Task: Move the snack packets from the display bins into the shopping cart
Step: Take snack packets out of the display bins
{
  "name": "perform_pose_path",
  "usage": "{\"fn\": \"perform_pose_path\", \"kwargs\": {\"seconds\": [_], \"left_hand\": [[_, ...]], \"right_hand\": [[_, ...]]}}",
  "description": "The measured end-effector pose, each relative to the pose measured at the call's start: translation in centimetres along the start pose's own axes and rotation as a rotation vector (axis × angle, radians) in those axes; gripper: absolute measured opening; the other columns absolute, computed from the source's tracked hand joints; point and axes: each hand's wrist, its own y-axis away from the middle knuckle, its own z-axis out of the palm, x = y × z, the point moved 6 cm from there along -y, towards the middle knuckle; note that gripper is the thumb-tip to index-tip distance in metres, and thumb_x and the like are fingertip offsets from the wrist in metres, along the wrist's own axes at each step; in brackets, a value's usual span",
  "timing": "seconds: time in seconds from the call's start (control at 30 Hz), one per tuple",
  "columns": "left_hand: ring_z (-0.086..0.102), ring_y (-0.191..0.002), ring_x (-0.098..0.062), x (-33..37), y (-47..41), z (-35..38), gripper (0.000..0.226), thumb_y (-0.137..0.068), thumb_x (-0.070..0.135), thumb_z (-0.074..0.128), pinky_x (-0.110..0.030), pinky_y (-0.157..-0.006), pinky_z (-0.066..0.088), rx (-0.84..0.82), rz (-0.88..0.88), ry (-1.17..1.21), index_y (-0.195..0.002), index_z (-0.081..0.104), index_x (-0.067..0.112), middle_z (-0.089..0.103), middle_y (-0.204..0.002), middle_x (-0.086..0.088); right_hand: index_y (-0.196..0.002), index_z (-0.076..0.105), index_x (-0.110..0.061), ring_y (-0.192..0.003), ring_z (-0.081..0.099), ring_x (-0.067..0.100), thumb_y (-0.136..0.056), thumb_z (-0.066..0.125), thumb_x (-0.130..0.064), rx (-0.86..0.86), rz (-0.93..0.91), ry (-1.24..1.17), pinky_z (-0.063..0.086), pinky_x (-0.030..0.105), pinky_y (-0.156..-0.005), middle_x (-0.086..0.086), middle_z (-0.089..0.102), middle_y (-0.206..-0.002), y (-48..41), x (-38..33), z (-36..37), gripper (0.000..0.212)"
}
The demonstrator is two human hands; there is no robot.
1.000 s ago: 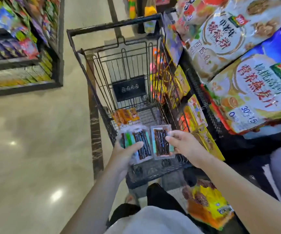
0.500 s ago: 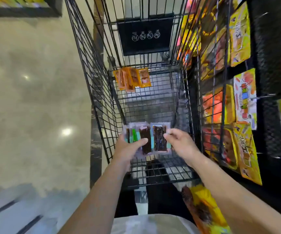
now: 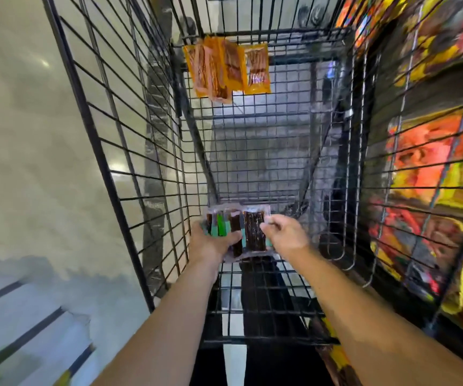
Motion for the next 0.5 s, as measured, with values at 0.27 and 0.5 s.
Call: {"fn": "perform_pose_path", "kwargs": {"seconds": [0.27, 0.5], "left_hand": [[0.054, -0.137, -0.033, 0.8, 0.6, 0.1, 0.107, -0.064, 0.026, 0.102, -0.054, -0.115, 0.048, 0.067, 0.065, -0.375, -0.147, 0.036, 0.010, 0.054, -0.145, -0.013], [0.032, -0.153, -0.037, 2.6, 4.3, -0.1, 0.114, -0.085, 0.045, 0.086, -0.053, -0.124, 0.034, -0.019, 0.203, -0.785, -0.164, 0.014, 0.005, 0.028, -0.165, -0.019]], "right_hand": [[-0.127, 0.061, -0.017, -0.098, 0.064, 0.022, -0.102, 0.064, -0.028, -0.009, 0.039, 0.187, 0.053, 0.035, -0.082, 0.002, 0.064, -0.106, -0.2, 1.6, -0.7, 0.028], [-0.153, 0.040, -0.015, -0.141, 0.046, 0.030, -0.103, 0.057, -0.040, 0.025, 0.063, 0.526, 0.036, 0.048, -0.121, 0.011, 0.046, -0.154, 3.3, 0.3, -3.1, 0.058]]}}
